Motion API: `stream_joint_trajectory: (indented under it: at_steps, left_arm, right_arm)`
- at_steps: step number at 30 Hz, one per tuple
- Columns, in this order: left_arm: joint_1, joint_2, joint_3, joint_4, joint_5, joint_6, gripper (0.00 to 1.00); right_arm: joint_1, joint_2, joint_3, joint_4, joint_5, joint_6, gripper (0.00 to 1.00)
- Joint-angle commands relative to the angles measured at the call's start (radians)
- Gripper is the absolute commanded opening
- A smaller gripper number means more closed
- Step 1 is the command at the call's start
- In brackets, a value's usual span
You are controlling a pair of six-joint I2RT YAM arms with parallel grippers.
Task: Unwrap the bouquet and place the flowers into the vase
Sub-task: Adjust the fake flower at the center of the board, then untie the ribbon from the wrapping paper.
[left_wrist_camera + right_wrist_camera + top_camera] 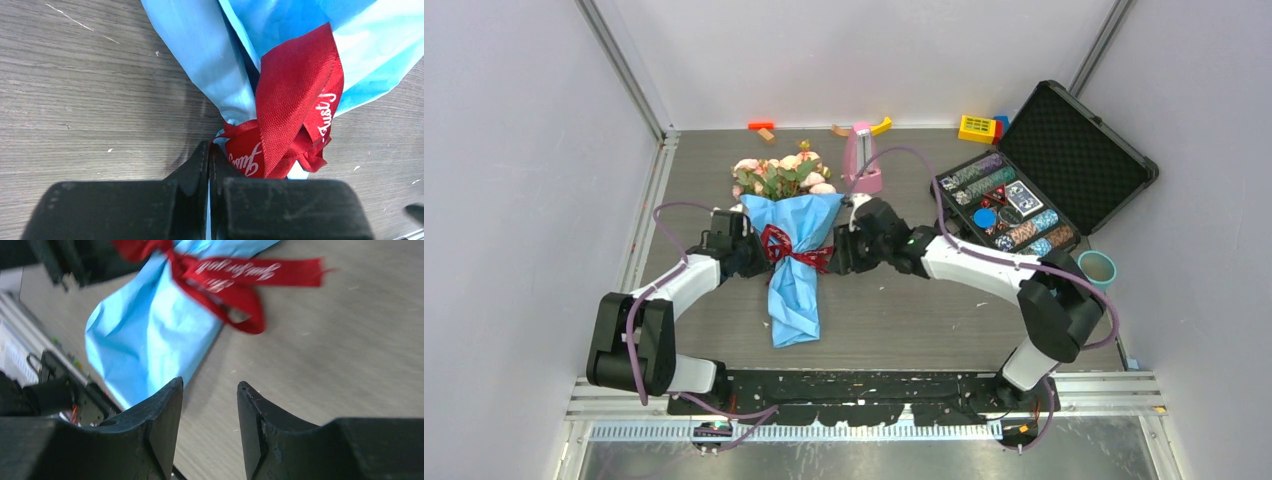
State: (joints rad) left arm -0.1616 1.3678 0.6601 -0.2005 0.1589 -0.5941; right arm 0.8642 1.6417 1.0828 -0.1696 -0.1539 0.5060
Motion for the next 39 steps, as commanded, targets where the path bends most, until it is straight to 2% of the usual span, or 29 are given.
stream_joint_trajectory:
  at_steps: [1,5,12,17,26,33,39]
  left_arm:
    - [0.005,-0.015,0.019,-0.007,0.002,0.016,0.00]
    - [0.005,-0.014,0.023,-0.008,0.004,0.017,0.00]
    - [0.006,-0.008,0.028,-0.008,0.011,0.020,0.00]
    - [0.007,-0.008,0.030,-0.011,0.018,0.020,0.00]
    - [0.007,-0.007,0.019,0.020,0.059,0.020,0.00]
    - [0.006,0.007,0.021,0.031,0.088,0.021,0.00]
    - [0.006,0.013,0.021,0.033,0.096,0.024,0.00]
  right_arm:
    - [-0.079,-0.044,0.007,-0.032,0.086,-0.011,0.50]
    - [-0.137,-0.003,0.036,-0.056,0.108,0.044,0.49]
    - [-0.148,0.116,0.096,-0.044,0.117,0.132,0.45]
    - [-0.147,0.169,0.120,-0.030,0.149,0.288,0.43]
    - [-0.146,0.186,0.024,0.196,0.193,0.522,0.44]
    - [-0.146,0.228,0.009,0.305,0.183,0.610,0.45]
    - [-0.146,0.250,0.000,0.329,0.183,0.653,0.47]
